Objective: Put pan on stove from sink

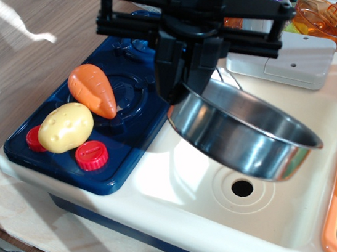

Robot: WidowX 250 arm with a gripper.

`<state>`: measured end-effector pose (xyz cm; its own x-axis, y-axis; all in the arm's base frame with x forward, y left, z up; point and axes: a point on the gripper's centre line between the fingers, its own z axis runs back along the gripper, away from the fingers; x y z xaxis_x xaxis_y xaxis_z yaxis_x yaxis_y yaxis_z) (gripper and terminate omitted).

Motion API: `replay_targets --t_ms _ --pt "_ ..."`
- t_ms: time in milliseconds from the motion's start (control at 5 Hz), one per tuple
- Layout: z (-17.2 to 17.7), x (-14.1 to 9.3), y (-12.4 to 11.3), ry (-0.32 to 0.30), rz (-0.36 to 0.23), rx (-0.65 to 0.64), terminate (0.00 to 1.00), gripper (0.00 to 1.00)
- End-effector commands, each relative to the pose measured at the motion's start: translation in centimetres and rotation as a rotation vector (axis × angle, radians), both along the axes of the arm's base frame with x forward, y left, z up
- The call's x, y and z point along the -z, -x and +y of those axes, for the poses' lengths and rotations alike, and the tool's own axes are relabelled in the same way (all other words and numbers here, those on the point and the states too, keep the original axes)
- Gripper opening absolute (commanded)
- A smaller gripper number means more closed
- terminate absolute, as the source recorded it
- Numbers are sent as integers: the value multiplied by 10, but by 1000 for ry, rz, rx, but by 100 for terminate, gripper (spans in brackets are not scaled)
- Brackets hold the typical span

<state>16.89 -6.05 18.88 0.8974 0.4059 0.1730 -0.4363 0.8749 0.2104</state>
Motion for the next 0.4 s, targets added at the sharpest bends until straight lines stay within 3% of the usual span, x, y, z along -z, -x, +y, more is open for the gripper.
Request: replay_targets --t_ms 0,200 --pt "16 -17 -3 -83 -170 48 0 0" --pt "37 -23 -25 -103 -212 121 0 0"
